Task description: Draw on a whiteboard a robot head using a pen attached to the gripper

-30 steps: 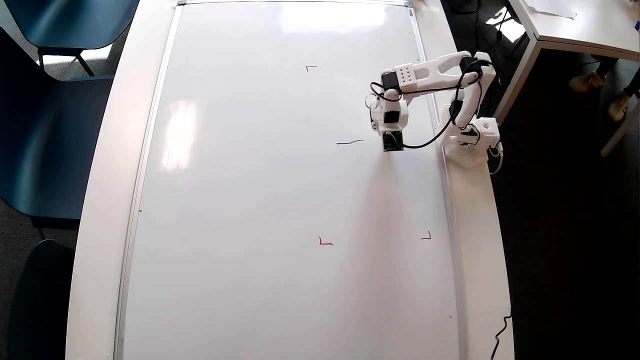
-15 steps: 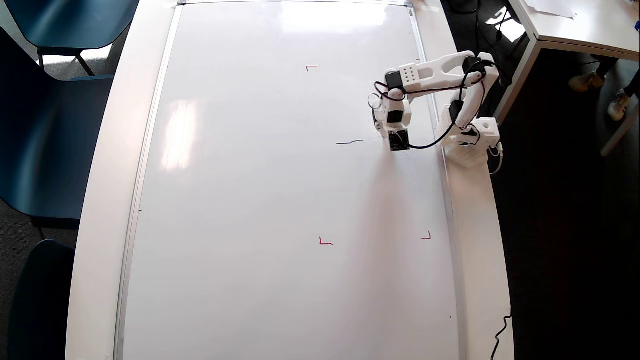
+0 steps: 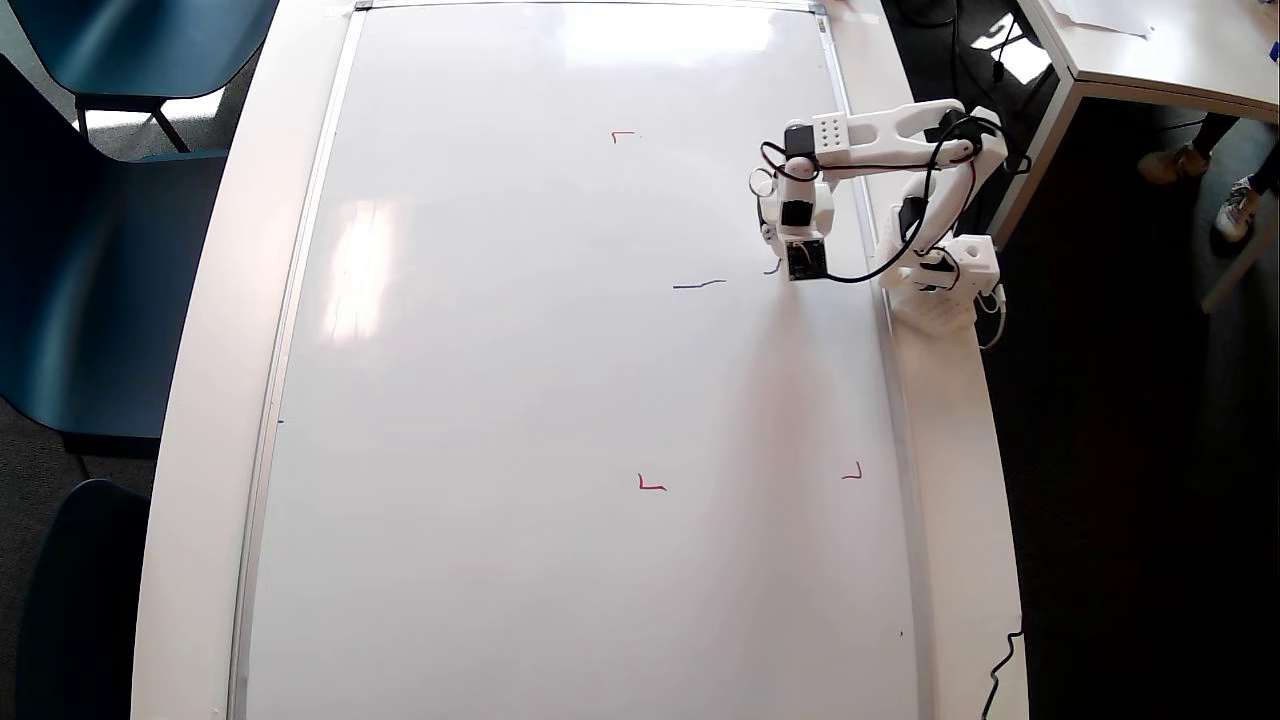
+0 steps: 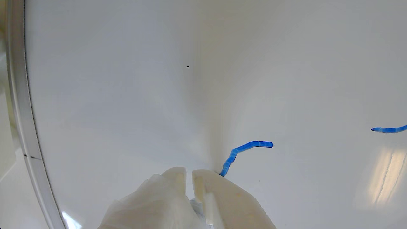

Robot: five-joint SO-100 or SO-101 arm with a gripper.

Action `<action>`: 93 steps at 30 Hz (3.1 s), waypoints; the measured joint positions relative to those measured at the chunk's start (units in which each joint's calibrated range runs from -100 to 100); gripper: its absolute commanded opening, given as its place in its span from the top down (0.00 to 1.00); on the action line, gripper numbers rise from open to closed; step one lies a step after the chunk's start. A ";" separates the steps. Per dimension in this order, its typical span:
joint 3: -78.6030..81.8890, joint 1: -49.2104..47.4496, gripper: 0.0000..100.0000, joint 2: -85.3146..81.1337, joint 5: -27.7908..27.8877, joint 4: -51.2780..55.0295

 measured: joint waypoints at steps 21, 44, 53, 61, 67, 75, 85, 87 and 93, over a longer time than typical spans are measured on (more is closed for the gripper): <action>-4.75 11.09 0.99 3.22 2.48 -0.08; -20.74 22.93 0.99 18.21 6.24 -0.34; -28.69 27.22 0.99 24.14 6.24 -0.34; -34.63 30.92 0.99 28.29 7.13 -0.17; -39.20 32.13 0.99 31.43 7.45 -0.17; -43.31 30.32 0.99 35.15 7.34 -0.25; -49.25 26.17 0.99 39.05 5.18 -0.17; -51.62 25.87 0.99 40.49 5.07 -0.25; -57.93 25.41 0.99 44.81 4.54 -0.25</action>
